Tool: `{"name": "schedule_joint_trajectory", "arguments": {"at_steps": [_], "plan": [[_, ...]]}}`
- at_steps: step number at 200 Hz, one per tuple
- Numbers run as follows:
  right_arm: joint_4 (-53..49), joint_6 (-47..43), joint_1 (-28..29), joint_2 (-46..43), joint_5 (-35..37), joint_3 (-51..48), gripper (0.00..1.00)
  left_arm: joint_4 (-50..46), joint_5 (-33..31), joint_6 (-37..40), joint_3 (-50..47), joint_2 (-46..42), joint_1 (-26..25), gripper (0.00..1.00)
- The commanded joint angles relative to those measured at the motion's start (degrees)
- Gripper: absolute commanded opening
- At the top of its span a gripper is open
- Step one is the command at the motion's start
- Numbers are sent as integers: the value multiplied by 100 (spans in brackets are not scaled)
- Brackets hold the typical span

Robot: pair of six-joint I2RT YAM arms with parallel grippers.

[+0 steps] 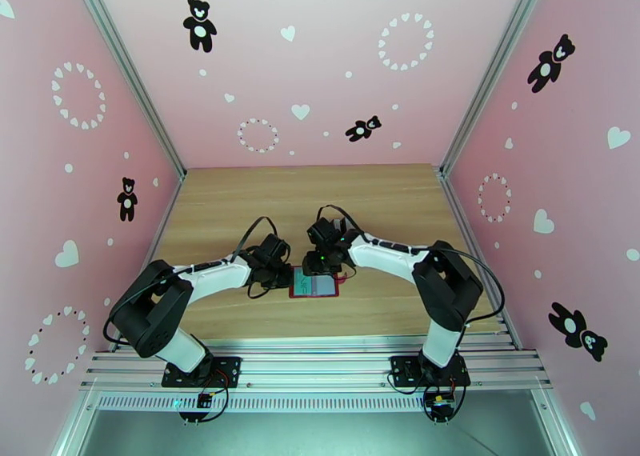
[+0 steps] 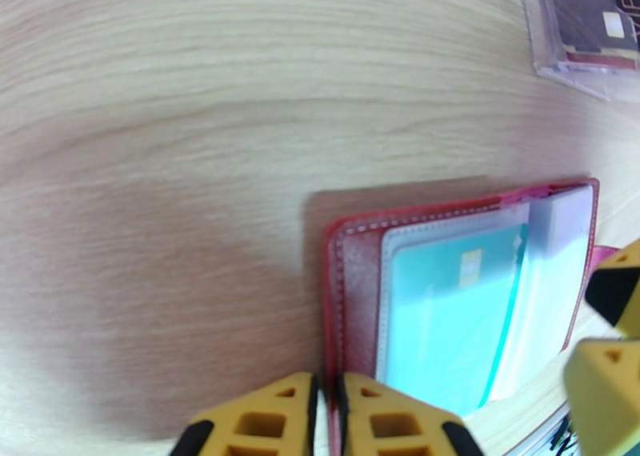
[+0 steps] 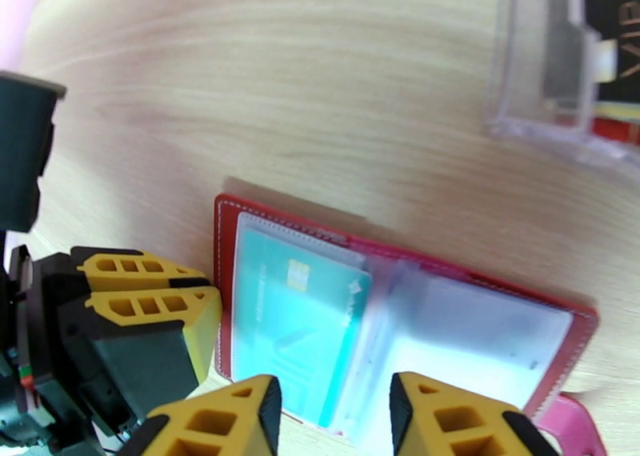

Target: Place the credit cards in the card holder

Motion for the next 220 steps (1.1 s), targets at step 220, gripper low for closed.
{"name": "schedule_joint_trajectory", "arguments": {"at_steps": [220], "plan": [[-105, -320, -526, -152, -80, -303, 43, 295, -70, -519, -766, -700, -538, 25]]}}
